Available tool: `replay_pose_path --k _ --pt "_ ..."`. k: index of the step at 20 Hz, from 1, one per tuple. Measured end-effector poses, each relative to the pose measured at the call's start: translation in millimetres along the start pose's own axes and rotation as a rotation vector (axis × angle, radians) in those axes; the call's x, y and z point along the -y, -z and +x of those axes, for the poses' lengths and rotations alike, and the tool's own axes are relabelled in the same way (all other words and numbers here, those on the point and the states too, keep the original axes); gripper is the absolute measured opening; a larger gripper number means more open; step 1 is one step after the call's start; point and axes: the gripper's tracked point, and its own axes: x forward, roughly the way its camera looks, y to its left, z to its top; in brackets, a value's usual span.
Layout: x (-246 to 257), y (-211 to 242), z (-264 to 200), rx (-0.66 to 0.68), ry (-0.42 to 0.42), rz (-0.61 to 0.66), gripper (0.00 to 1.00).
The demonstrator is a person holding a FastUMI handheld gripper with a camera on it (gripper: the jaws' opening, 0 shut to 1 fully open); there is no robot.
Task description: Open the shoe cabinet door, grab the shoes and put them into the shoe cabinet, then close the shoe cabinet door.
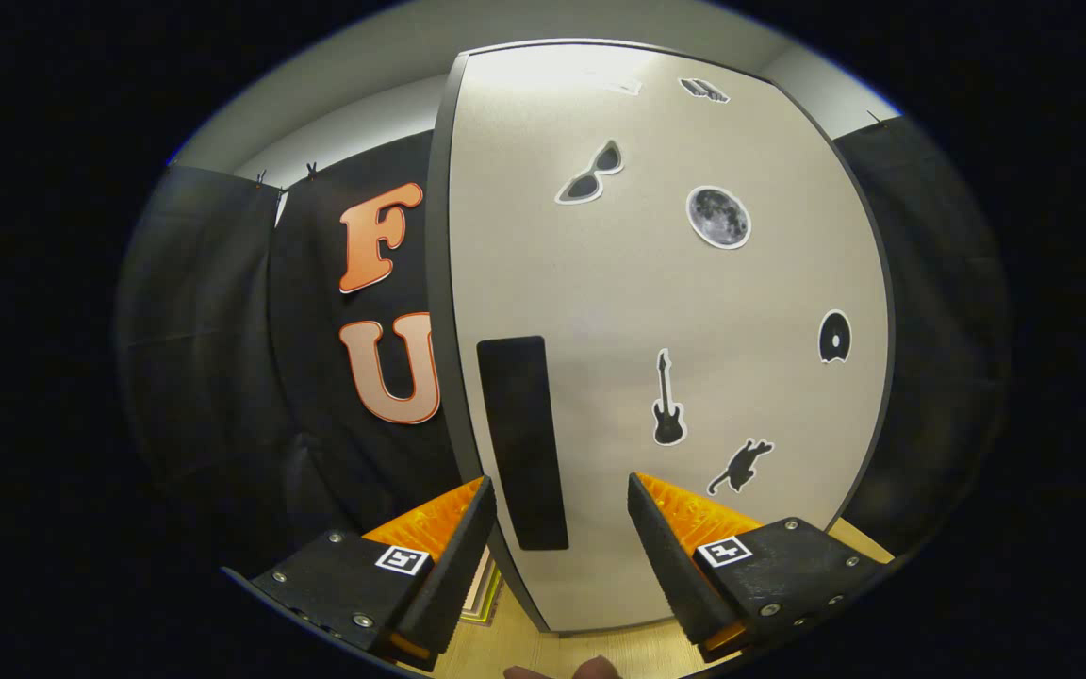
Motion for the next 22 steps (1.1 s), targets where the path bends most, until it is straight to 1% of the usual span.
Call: replay_pose_path --k 4,7,10,13,16,19,22 --pt "16.7 -6.6 -69.7 0.007 0.018 -0.015 0.88" --pt "35.6 -8.3 -122.7 0.003 0.06 -0.022 0.88" --pt "50.6 -14.6 -171.4 0.022 0.099 -0.061 0.88" --pt "58.4 -26.5 -217.5 0.035 0.108 -0.051 0.88" --pt "82.4 -41.8 -257.6 0.072 0.149 -0.041 0.88" --pt "105.2 -52.1 -294.2 0.088 0.16 -0.034 0.88" --pt "133.3 -60.9 -328.8 0.095 0.177 -0.064 0.88"
